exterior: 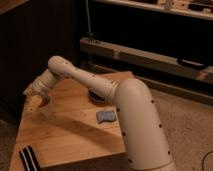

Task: Place the eraser on the white sponge

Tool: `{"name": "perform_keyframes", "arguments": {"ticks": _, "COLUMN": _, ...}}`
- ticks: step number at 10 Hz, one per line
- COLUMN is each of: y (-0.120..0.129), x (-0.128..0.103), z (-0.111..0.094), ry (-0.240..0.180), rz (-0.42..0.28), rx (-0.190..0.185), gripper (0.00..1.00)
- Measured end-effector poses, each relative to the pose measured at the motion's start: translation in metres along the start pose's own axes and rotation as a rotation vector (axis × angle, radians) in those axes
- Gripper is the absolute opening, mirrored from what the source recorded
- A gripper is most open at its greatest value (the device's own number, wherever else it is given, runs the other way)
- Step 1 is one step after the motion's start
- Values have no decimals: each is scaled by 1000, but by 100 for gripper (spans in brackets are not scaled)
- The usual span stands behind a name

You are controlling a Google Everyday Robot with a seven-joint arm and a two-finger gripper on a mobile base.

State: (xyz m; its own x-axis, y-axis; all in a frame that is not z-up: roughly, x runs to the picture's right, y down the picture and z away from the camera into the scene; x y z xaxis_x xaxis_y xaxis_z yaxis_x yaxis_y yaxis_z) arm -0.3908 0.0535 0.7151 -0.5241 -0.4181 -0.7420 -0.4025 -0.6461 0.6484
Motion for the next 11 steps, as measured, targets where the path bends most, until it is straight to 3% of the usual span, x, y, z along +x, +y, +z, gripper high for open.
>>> {"name": "perform_keyframes", "arguments": {"ticks": 4, "y": -3, "x": 0, "z": 1, "ry": -5, "rz": -13, "rx": 5, "gripper": 80}}
{"name": "perform_keyframes", "arguments": {"ticks": 6, "y": -25, "x": 11, "z": -6, "ry": -46, "rz": -131, "rx": 13, "gripper": 80}}
{"name": "perform_keyframes", "arguments": {"ticks": 7, "y": -51, "x": 22, "z": -19, "ry": -106, "rz": -217, "rx": -18, "gripper": 80}}
{"name": "perform_keyframes", "arguments": {"ticks": 8, "y": -74, "x": 33, "z": -32, "ry": -167, "rz": -230, "rx": -88, "gripper": 80}}
{"name": "perform_keyframes", "arguments": {"ticks": 9, "y": -90, "x": 43, "z": -41, "ry": -208, "rz": -211, "rx": -147, "gripper": 80}}
{"name": "perform_keyframes", "arguments": {"ticks": 11, "y": -115, "x": 57, "z": -52, "ry": -308, "rz": -53, "rx": -310, "gripper": 80}}
